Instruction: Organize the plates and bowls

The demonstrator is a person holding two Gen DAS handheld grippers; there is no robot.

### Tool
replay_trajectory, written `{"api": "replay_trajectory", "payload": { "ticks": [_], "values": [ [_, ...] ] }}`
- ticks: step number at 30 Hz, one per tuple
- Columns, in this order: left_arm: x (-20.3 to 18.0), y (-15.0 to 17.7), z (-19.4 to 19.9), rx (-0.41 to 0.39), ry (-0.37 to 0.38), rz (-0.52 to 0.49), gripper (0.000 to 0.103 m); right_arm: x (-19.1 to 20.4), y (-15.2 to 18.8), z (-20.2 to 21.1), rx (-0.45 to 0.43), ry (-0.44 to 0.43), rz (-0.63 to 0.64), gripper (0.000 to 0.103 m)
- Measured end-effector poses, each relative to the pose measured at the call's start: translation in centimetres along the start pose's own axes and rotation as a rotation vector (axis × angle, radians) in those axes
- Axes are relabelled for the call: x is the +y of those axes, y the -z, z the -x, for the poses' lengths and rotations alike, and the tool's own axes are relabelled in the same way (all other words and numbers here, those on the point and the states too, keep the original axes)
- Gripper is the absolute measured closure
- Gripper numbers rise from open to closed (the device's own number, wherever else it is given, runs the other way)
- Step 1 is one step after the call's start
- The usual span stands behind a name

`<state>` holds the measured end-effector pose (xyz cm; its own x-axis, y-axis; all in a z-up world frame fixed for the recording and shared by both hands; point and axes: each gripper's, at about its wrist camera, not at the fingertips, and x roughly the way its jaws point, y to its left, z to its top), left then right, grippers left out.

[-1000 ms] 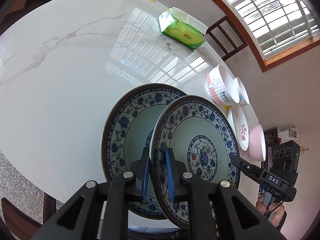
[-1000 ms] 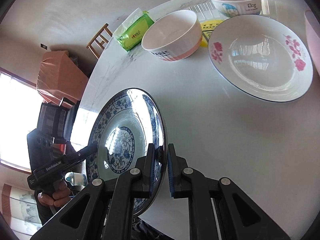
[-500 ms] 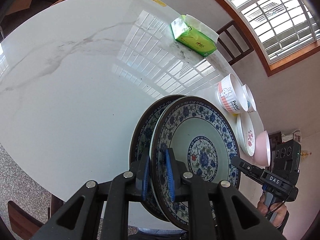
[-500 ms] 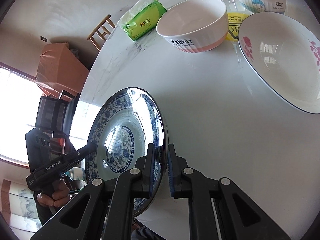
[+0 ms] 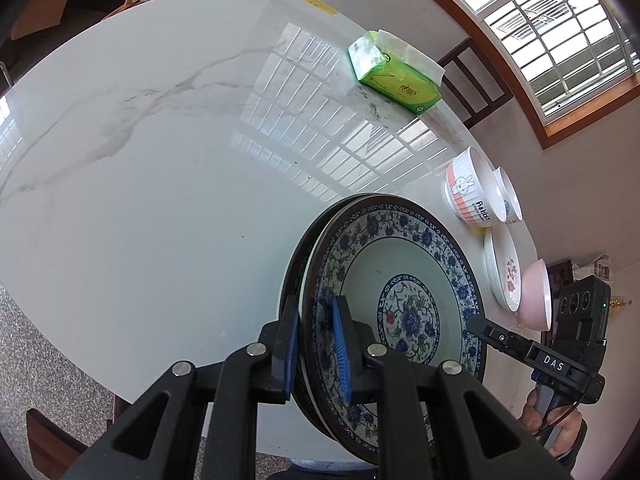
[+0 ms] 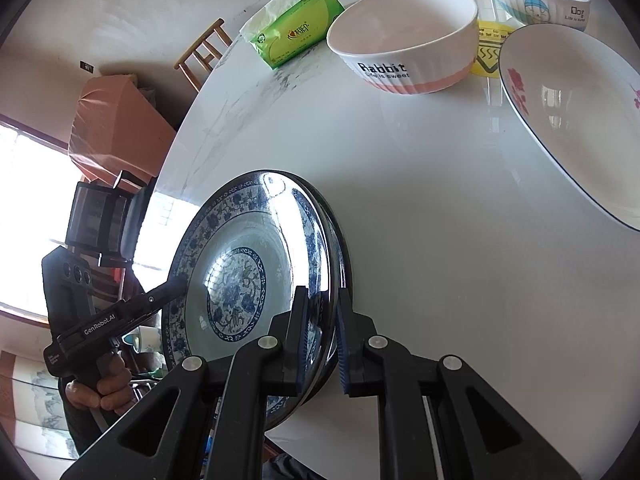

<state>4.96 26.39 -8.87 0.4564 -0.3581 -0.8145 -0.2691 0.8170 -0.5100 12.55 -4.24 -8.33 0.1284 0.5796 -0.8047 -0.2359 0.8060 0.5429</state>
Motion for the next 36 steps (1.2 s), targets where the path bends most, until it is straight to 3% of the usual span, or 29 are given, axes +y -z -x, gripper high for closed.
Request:
{"api": "replay_trajectory", "payload": {
  "ticks": [13, 21, 24, 28, 36],
  "values": [
    [-1.5, -0.2, -0.1, -0.008, -0.08, -0.067, 0.084, 1.7, 0.0, -0.1, 0.0, 0.075, 0.073, 0.085],
    [-3.0, 0.2, -0.2, -0.035, -0.187, -0.132, 0.078, 2.5, 0.1, -0.3, 0.005, 0.126, 0.119, 0.083],
    [-4.0, 0.7, -0.4, -0.059, -0.283, -0.189, 0.078, 2.9, 0.0, -0.5, 0.01, 0.143, 0.135, 0.082],
    [-5.3, 0.8, -0.3, -0.075, -0.22, -0.225, 0.08, 3.8, 0.1, -0.6, 0.002, 0.195, 0.179, 0.082],
    [-6.4, 1.0, -1.5, -0.056, -0.235, -0.239, 0.08, 3.9, -0.2, -1.2, 0.013, 0.193, 0.188, 0.082]
  ]
}}
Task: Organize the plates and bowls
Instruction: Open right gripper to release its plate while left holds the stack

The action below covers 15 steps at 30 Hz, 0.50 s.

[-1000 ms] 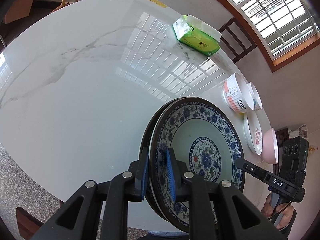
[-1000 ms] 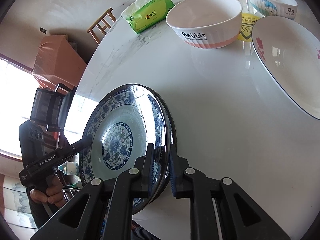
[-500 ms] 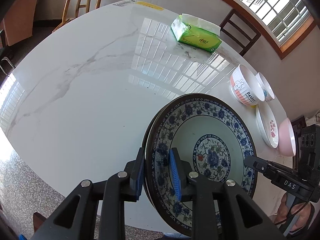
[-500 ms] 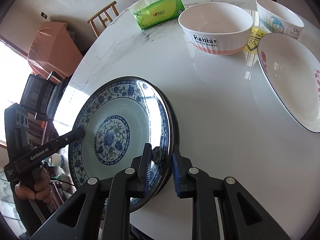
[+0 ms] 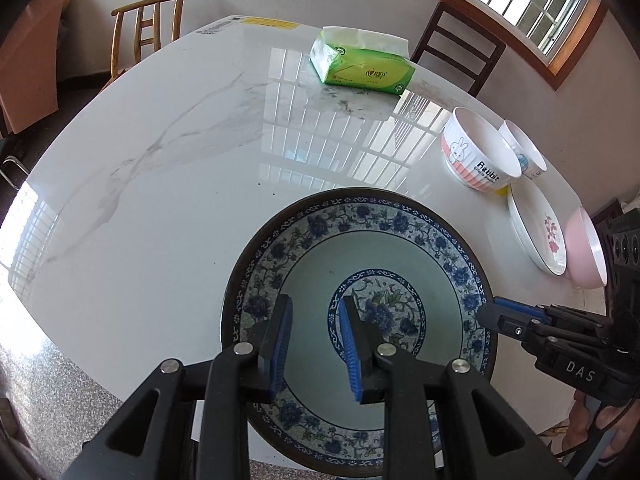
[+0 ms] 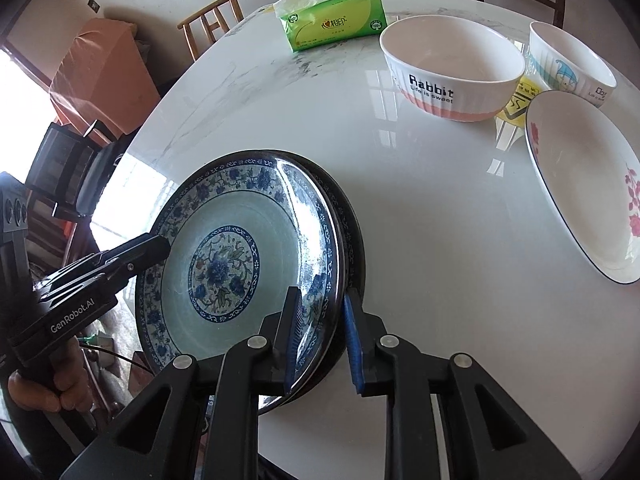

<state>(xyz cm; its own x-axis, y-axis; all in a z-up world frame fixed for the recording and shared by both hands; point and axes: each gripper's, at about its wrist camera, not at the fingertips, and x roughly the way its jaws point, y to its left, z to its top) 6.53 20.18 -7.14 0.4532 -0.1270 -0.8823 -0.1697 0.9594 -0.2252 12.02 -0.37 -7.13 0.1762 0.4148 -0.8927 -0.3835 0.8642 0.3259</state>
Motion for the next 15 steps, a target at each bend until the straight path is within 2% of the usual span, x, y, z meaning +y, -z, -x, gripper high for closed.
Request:
{"api": "replay_trajectory", "payload": {
  "ticks": [5, 11, 15],
  "values": [
    [0.3, 0.0, 0.2, -0.003, 0.024, 0.036, 0.077, -0.9, 0.0, 0.8, -0.028, -0.041, -0.034, 0.082],
    [-0.8, -0.8, 0.3, -0.009, 0.132, 0.087, 0.077, -3.9, 0.8, 2.9, -0.082, -0.087, -0.133, 0.082],
    [-2.9, -1.4, 0.0, -0.01, 0.205, 0.093, 0.077, -7.4, 2.2, 4.7, -0.126, -0.07, -0.227, 0.082]
  ]
}}
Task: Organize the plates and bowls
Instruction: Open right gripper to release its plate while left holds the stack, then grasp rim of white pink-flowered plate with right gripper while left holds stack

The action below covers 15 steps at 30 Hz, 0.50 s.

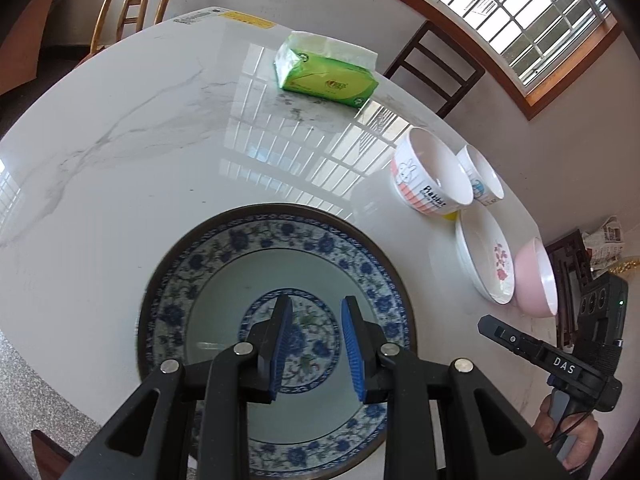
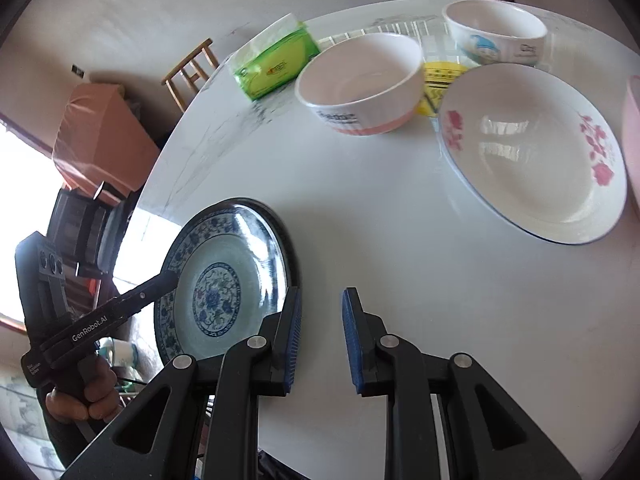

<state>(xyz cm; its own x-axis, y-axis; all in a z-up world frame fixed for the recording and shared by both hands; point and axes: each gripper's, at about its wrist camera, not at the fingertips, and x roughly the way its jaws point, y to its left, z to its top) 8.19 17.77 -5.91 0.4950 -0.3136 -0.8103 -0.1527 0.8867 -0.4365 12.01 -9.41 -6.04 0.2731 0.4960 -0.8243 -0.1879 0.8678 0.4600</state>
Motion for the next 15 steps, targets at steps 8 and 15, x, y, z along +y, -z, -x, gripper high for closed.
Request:
{"api": "replay_trajectory", "payload": {
  "ticks": [8, 15],
  "values": [
    [-5.7, -0.7, -2.9, 0.031, 0.072, -0.065, 0.077, -8.5, 0.5, 4.0, -0.126, 0.11, -0.191, 0.082],
    [-10.9, -2.2, -5.8, 0.028, 0.109, -0.134, 0.077, -13.0, 0.0, 5.2, -0.184, 0.15, -0.271, 0.082]
  ]
}}
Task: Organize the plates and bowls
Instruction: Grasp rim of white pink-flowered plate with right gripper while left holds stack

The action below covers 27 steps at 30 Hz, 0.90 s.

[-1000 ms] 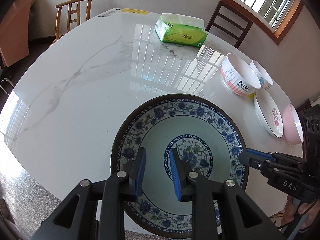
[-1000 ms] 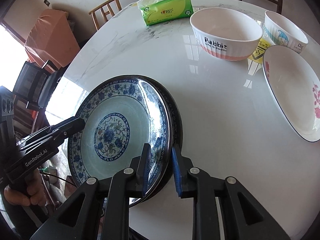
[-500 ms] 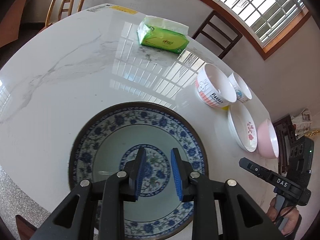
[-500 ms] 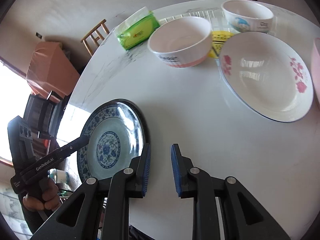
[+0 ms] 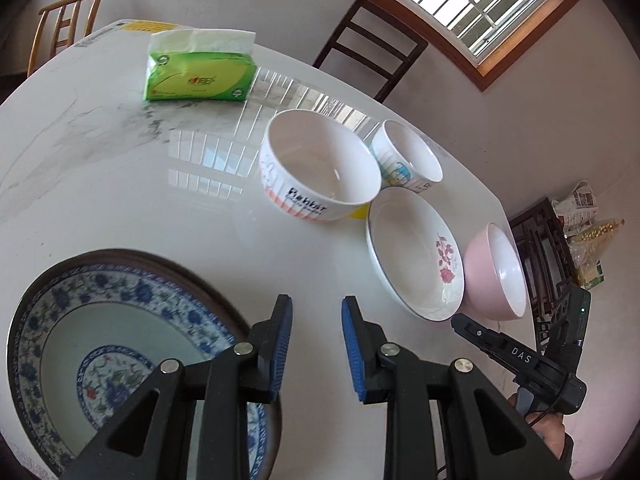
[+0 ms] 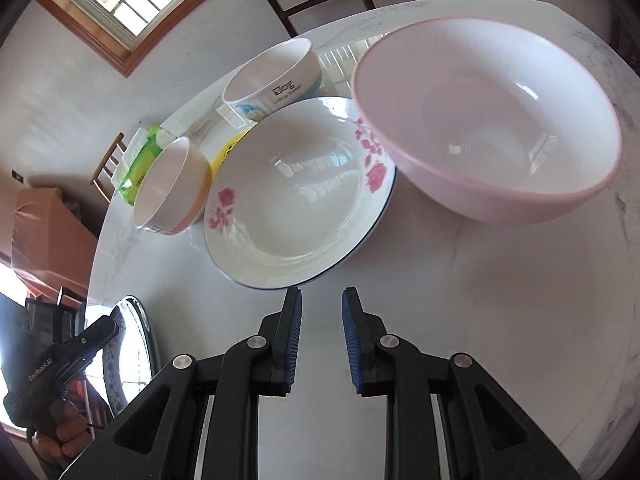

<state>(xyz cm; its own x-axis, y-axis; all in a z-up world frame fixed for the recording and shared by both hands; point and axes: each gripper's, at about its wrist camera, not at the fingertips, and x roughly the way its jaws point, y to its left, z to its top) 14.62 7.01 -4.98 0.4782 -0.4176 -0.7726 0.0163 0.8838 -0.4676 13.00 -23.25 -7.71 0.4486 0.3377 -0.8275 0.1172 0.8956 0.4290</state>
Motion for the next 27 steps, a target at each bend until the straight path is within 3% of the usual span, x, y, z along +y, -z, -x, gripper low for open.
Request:
{"api": "replay_trajectory", "payload": {
  "ticks": [12, 27],
  "values": [
    [-3.9, -2.4, -6.4, 0.045, 0.016, -0.026, 0.077, -2.0, -2.5, -1.2, -0.051, 0.021, -0.038, 0.082],
    [-4.4, -3.2, -10.3, 0.078, -0.01, -0.034, 0.077, -2.9, -3.6, -2.5, -0.065, 0.014, -0.052, 0.082]
  ]
}}
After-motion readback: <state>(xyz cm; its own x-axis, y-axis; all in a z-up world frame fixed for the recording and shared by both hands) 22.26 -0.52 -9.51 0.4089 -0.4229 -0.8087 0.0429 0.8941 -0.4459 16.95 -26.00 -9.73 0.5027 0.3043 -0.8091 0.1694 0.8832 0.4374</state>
